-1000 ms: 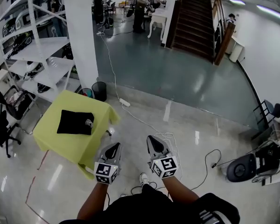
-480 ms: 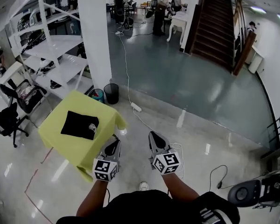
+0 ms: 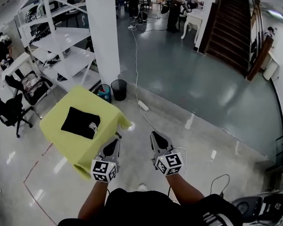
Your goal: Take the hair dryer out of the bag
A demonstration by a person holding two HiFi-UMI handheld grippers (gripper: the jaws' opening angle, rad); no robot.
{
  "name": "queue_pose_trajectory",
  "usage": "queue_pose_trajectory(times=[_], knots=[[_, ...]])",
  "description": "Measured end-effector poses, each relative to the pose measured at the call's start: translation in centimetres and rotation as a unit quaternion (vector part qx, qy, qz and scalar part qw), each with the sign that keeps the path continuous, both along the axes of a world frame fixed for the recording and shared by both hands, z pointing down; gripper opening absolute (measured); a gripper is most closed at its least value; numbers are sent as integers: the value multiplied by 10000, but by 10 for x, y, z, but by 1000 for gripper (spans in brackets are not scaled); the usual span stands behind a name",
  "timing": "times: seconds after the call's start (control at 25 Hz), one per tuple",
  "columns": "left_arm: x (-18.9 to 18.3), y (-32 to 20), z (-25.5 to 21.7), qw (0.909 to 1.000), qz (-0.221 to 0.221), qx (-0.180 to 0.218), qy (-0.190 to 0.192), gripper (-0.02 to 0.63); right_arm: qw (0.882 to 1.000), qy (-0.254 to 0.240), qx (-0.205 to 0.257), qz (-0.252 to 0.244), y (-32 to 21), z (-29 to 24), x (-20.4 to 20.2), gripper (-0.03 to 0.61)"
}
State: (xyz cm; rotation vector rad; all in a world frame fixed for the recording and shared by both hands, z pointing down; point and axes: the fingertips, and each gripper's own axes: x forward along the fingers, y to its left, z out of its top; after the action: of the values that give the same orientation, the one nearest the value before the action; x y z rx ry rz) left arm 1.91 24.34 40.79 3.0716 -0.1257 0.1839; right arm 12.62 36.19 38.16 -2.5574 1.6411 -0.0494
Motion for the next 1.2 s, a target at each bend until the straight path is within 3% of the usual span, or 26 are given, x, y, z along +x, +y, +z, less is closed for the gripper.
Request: queue_pose_trajectory(times=[0.16, 0.4, 0.88, 1.2], knots=[[4, -18, 4, 9999, -144, 20, -42, 6, 9990, 232, -137, -350, -33, -1, 4, 6], [18, -66, 5, 9994, -354, -54, 18, 7, 9956, 396, 38, -847, -96, -12, 6, 6], [30, -206, 0, 9981, -606, -45, 89, 6, 9908, 181, -46, -1338, -249, -11, 0, 6], [14, -277, 3, 9968, -791, -73, 60, 6, 9865, 107, -148, -1629, -326, -7, -22, 6]])
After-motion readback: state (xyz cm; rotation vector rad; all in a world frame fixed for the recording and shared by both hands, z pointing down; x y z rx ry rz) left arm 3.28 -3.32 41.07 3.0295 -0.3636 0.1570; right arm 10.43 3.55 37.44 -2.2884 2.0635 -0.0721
